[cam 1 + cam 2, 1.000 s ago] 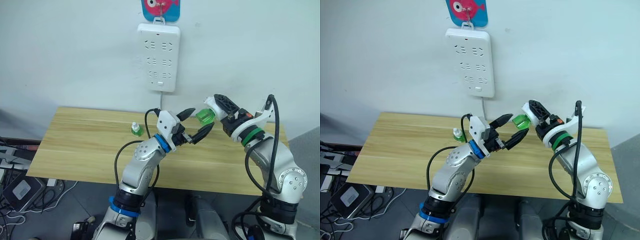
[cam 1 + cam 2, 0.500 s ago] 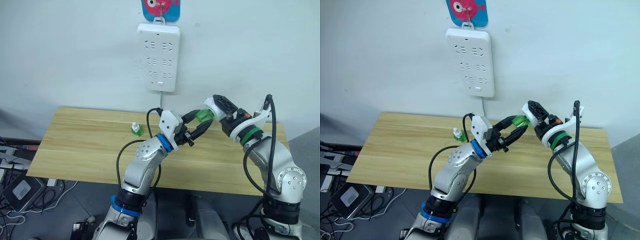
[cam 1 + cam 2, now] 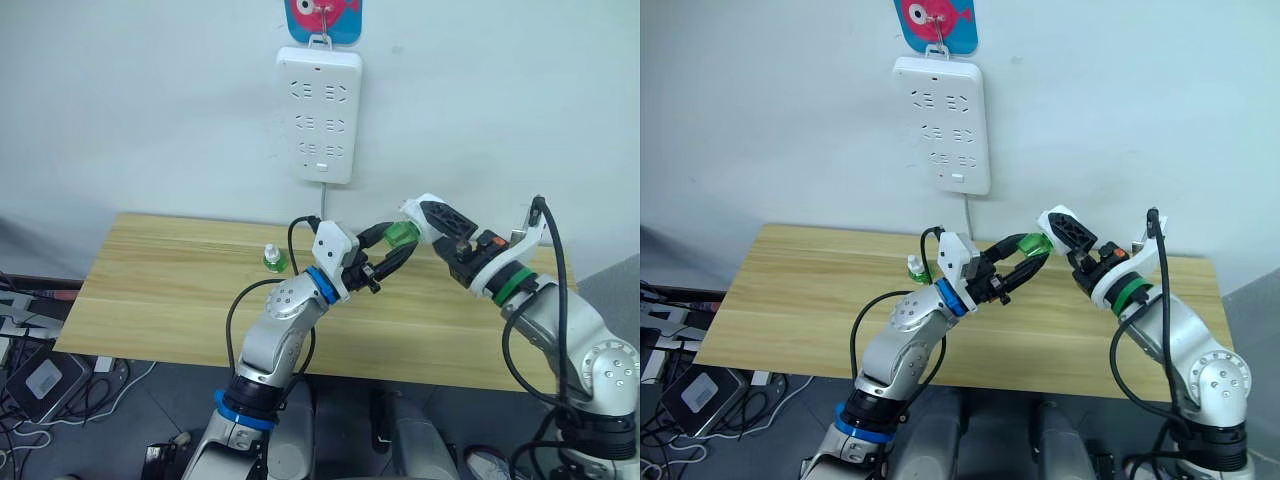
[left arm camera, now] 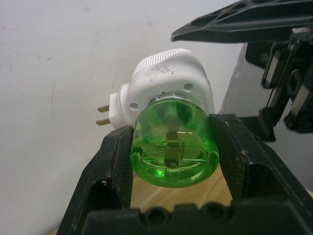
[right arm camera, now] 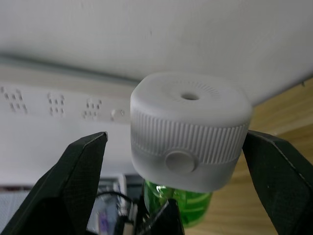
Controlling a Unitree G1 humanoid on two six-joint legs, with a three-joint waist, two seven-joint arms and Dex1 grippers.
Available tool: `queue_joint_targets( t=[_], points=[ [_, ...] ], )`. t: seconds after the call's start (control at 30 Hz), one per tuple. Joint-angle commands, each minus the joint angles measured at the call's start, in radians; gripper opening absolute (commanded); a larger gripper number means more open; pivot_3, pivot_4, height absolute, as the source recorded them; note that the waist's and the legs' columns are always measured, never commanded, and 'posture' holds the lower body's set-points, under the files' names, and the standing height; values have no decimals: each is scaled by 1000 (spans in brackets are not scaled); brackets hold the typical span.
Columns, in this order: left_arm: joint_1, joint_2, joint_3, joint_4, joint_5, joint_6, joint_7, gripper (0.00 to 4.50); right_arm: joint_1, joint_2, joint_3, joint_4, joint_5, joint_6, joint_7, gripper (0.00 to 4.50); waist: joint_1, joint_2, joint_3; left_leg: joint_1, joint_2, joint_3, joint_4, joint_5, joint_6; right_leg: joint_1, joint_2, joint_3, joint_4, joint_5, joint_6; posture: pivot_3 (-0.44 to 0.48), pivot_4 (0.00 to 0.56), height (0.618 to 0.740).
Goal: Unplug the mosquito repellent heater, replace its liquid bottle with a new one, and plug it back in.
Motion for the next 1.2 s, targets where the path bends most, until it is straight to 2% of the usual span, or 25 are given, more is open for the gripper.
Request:
queue_joint_targets(
  t=[0.03,0.2,0.3,0.4,0.63,0.87,0.97,1.03,1.2],
  points=[
    [-5,22,-11,-30,-26,-5,-67,2249,-6,-62,-52,44,40,93,107,4500,1,0,0,0,0,0,0,0,0,0,0,0,0,0,0,342,311,740],
    [-25,111,-37,-14,-47,-19,-247,2249,-71,-255,-49,274,40,448,439,4500,4,0,0,0,0,1,0,0,0,0,0,0,0,0,0,334,323,740],
    [-25,162,-83,0,-16,-77,-346,2249,-124,-340,-15,384,40,583,575,4500,7,0,0,1,0,2,0,0,0,0,0,1,0,0,0,334,323,740],
    [-43,175,-95,37,1,-129,-393,2249,-192,-400,37,495,40,695,687,4500,11,-1,1,1,1,1,0,0,1,0,1,1,0,0,0,334,323,740],
    [-64,178,-93,76,34,-206,-425,2249,-275,-496,138,624,40,825,824,4500,32,-2,1,1,0,2,0,0,1,0,1,2,-1,0,0,338,321,740],
    [-70,167,-101,93,59,-256,-430,2249,-318,-518,198,664,40,829,857,4500,50,-2,1,1,0,2,1,0,1,0,1,1,-1,0,0,346,314,740],
    [-73,158,-100,100,65,-264,-422,2249,-318,-531,203,653,40,833,874,3897,56,-2,1,0,0,2,1,0,1,0,1,1,-1,0,0,348,311,740],
    [-72,155,-100,102,68,-268,-422,2249,-313,-538,204,642,40,833,884,3221,59,-2,1,0,0,2,1,0,1,0,1,2,-1,0,0,347,307,740],
    [-61,155,-103,91,66,-270,-429,2249,-306,-537,199,633,40,806,869,3129,61,-2,1,0,0,2,1,0,1,0,1,1,0,2,-2,346,296,740]
  ],
)
